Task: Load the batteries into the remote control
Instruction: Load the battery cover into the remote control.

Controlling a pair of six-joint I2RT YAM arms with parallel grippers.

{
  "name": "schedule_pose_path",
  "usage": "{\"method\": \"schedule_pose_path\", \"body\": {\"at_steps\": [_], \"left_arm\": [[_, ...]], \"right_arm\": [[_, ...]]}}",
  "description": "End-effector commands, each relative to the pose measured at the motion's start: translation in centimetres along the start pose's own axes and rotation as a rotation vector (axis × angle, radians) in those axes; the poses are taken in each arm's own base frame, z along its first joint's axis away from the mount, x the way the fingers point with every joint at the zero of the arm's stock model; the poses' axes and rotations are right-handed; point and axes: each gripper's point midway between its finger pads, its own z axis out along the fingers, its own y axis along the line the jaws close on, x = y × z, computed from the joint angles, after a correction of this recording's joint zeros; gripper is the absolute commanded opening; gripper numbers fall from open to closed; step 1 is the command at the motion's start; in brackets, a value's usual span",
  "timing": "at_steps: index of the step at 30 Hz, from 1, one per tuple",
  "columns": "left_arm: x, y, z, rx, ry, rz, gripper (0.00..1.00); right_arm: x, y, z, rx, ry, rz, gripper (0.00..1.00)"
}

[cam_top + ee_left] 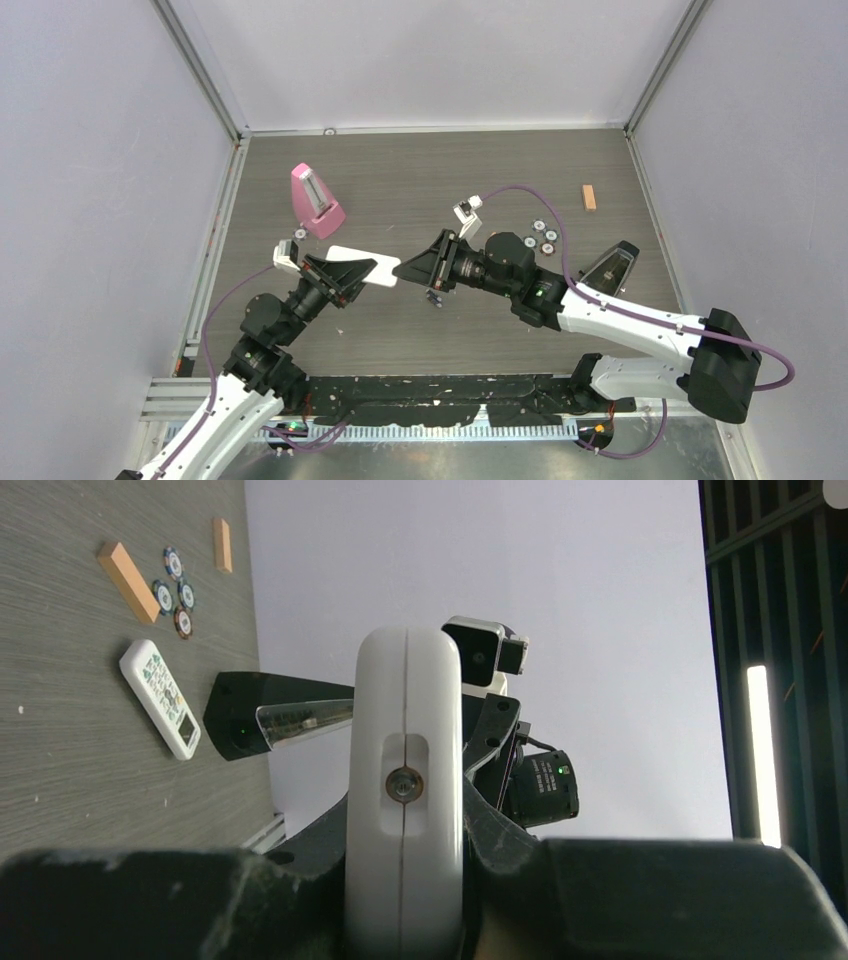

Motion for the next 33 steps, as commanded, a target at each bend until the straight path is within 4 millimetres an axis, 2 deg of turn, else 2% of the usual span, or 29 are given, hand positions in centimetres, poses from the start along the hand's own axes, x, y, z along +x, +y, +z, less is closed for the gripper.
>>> {"method": "schedule_pose_path", "body": {"at_steps": [1,10,16,18,23,26,30,33], "left_arm": [[3.9,-6.9,-1.5,0.227,0.214,0.058,0.00],[6.2,-7.5,-1.6,0.227,0.364,0.151,0.00],[5.3,-7.2,-1.3,0.214,0.297,0.183,0.00],[4.8,-6.7,-1.2,0.181,0.261,0.221,0.00],[3.6,-5.4,-1.3,0.102,0.190,0.301,0.00],[3.4,-4.9,-1.5,0.092,0.183,0.317,0.00],[3.6,-4.6,-1.7,0.099,0.195,0.348,0.00],[4.0,-5.0,-2.1,0.121,0.218,0.403,0.00]], "right_arm": [[2.0,-0.1,1.6,0.013,0.082,-0.004,0.22],[2.1,-0.6,2.5,0.059,0.090,0.011,0.21],[2.0,-1.0,2.0,0.083,0.080,0.022,0.23],[1.8,-0.7,1.3,0.077,0.069,0.015,0.29],[1.1,-0.4,-1.0,0.071,0.018,-0.044,0.57],[0.7,0.8,-2.8,0.033,-0.001,-0.090,0.71],[0.3,3.0,-5.0,-0.040,-0.008,-0.172,0.82],[0.2,4.7,-6.5,-0.099,-0.007,-0.233,0.85]]}}
